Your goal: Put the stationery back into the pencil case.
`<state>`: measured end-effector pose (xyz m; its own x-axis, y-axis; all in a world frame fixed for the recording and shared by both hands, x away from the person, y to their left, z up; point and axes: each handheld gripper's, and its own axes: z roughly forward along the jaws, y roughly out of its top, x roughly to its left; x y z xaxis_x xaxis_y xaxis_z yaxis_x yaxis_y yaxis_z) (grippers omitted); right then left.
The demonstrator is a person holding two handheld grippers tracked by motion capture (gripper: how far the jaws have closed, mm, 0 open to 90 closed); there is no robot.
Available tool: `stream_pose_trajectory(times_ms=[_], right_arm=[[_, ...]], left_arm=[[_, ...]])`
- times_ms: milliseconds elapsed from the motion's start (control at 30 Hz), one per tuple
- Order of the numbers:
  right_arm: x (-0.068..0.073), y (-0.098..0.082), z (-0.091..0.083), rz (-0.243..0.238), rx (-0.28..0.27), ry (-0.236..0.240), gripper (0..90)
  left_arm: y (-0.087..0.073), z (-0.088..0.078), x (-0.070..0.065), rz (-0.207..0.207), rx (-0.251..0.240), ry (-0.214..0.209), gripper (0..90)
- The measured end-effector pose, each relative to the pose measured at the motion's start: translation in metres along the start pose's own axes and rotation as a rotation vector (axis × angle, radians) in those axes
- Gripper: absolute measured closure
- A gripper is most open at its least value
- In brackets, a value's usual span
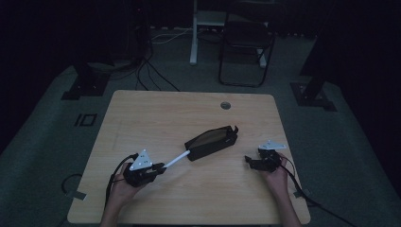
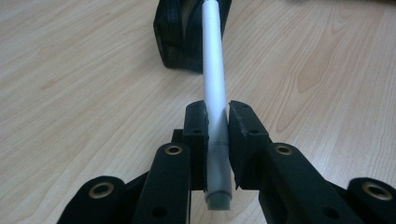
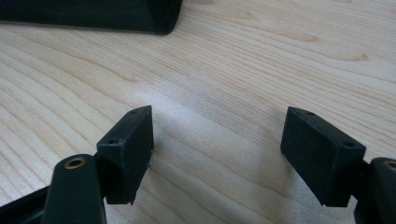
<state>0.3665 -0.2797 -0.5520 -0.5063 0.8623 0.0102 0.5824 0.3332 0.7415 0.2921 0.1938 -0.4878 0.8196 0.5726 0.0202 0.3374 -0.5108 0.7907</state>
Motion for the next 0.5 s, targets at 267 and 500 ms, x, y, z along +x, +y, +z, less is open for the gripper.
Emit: stream_pose_trajectory(times_ms=[267, 500], right_arm=[[0.000, 0.000, 0.000, 0.000, 0.000, 0.000, 25.2], [0.000, 0.000, 0.000, 0.000, 0.000, 0.000, 25.2]], left_arm=[[0.008, 0.000, 0.001, 0.021, -0.001, 0.002, 78.7], [0.014, -0.001, 0.003, 0.032, -0.005, 0.005, 78.7]])
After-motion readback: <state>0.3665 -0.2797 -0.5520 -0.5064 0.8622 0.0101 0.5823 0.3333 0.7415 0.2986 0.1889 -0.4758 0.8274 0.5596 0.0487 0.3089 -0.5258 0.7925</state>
